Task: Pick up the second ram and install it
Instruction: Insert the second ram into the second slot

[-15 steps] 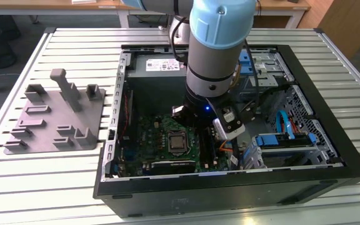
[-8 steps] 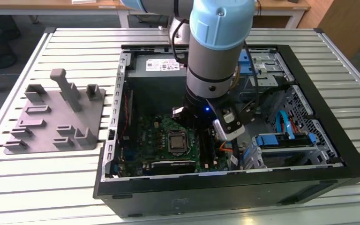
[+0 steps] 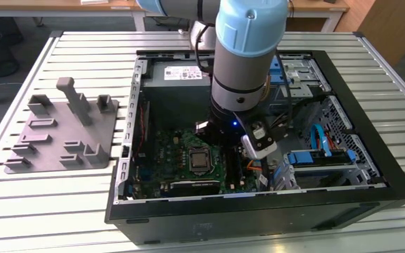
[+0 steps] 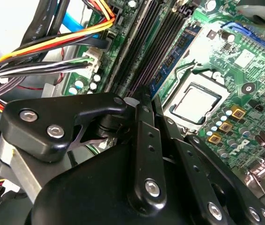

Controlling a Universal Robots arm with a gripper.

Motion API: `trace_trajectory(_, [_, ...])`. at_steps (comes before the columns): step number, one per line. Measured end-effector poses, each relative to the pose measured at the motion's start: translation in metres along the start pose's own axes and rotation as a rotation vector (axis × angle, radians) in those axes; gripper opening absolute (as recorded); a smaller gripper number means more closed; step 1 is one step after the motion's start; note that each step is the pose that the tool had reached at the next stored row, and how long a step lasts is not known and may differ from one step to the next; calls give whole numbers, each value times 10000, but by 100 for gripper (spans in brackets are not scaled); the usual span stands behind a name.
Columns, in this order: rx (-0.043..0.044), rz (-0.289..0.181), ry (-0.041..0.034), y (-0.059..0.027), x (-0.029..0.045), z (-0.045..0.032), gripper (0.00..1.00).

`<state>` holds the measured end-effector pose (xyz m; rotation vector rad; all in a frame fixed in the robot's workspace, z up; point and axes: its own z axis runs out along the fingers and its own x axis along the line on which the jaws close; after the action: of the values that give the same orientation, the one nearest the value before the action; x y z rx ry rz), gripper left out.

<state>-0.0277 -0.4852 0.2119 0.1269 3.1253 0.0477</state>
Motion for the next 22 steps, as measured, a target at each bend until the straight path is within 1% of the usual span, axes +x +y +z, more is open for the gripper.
trace_trajectory(3, [46,72,-6,0,-1,7,14])
trace_trajectory(9, [51,80,-6,-1,-1,32,14])
trace_trajectory(11, [52,79,-5,-2,-3,55,14])
trace_trajectory(13, [77,80,-8,-1,-4,63,14])
trace_trajectory(18, [82,85,-23,-1,-4,57,14])
trace_trajectory(22, [84,85,-38,0,-4,12,14])
